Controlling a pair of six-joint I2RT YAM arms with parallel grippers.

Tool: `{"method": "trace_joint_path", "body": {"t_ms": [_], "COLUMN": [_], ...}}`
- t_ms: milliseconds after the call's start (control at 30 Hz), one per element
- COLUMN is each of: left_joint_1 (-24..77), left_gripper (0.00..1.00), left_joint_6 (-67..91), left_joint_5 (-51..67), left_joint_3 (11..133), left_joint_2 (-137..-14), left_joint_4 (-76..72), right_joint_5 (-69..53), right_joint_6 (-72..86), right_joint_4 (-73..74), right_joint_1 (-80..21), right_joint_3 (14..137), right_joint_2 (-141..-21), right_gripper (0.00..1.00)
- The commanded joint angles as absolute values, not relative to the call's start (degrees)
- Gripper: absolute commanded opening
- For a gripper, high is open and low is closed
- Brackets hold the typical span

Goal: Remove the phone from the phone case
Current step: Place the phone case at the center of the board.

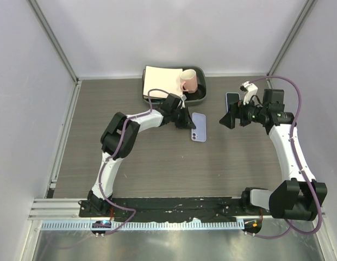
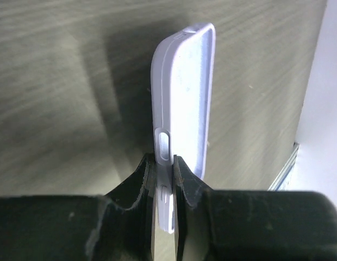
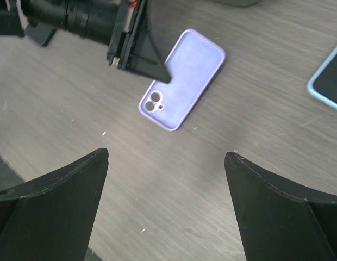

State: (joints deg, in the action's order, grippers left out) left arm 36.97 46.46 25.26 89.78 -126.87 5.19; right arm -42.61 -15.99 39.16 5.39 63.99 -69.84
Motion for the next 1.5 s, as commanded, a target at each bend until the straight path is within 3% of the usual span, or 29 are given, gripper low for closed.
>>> {"method": "trace_joint_path", "body": {"t_ms": [0, 167, 300, 433, 500, 633, 867, 1000, 1467], "left_joint_1": [36.83, 36.83, 36.83, 36.91, 37.00, 37.00, 37.00, 37.00, 34.19], "left_gripper": [0.00, 0.04, 0.23, 0.52, 0.58, 0.81, 0.88, 1.00, 1.00], "left_joint_6": [52.03, 52.82, 52.56, 52.73, 51.86, 50.63, 48.25, 46.06, 32.17], "left_joint_5": [25.75, 26.19, 26.02, 25.84, 25.23, 24.35, 23.47, 24.34, 29.35], "left_joint_3": [95.44, 93.96, 92.20, 90.97, 90.88, 90.53, 87.64, 85.70, 84.47], "left_joint_2": [-131.38, -132.54, -132.10, -131.31, -130.70, -129.38, -125.43, -121.83, -113.57], "left_joint_4": [2.89, 1.67, 0.97, 1.06, 1.32, 2.37, 4.57, 5.27, 12.31], "right_joint_5": [-30.96, -29.70, -30.50, -29.36, -29.36, -28.83, -28.39, -26.73, -13.02], "right_joint_6": [-6.16, -2.64, -1.58, -1.93, -1.93, -1.58, -1.41, -0.70, 2.55], "right_joint_4": [25.94, 24.61, 21.36, 20.39, 20.48, 20.57, 20.13, 20.13, 15.56], "right_joint_1": [5.89, 6.33, 6.59, 6.77, 6.85, 6.86, 6.94, 6.94, 7.03], "right_joint_3": [64.07, 66.80, 64.52, 63.11, 63.10, 63.37, 63.10, 63.72, 66.88], "right_joint_2": [-70.83, -74.26, -72.87, -72.42, -72.60, -72.95, -73.39, -73.91, -83.04], "right_gripper": [0.93, 0.94, 0.93, 0.94, 0.94, 0.94, 0.94, 0.95, 0.99]}}
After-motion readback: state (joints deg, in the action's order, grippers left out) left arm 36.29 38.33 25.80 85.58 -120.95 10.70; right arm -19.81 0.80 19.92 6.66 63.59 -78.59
